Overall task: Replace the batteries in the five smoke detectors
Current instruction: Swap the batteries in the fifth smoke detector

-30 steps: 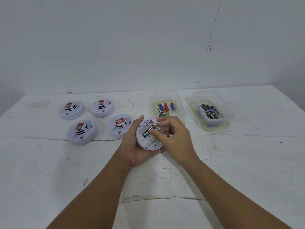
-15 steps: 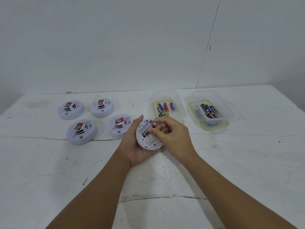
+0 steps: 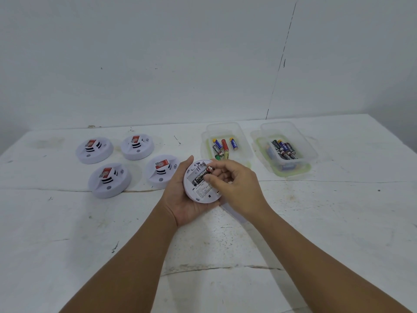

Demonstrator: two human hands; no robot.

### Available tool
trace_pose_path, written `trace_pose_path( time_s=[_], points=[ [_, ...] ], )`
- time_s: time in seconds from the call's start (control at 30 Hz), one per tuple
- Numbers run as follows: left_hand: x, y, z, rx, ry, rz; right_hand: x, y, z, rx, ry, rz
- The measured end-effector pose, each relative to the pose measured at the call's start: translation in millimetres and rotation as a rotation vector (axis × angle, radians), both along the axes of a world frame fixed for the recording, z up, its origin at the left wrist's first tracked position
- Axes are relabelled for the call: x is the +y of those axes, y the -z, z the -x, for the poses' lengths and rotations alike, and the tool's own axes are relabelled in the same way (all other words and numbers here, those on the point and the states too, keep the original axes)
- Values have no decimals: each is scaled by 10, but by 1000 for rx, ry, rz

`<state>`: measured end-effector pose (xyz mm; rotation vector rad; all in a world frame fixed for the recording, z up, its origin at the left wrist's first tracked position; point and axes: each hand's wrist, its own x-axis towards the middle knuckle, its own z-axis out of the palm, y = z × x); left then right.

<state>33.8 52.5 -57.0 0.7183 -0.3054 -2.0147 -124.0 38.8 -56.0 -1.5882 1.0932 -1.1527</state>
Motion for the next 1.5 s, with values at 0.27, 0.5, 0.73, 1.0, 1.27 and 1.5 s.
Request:
trace_pose_path(
  time_s=[0.27,0.5,0.73,1.0,1.27,1.5],
  points=[
    [1,-10,-1,0,9,8,24,10,-39,45,69,26],
    [14,-9,-2,2,5,22,93,12,-67,108,121,126],
    [13,-13,5,10,0,6,133,44,-84,92,131,184],
    [7,-14,19,-32,-17,17,167,62,-147,-4,252,102],
    [25,-11,26,-21,-29,-7,155,149,-207,156,264,215],
    [41,-3,4,-27,-16,-29,165,189,-208,380,235,487]
  ],
)
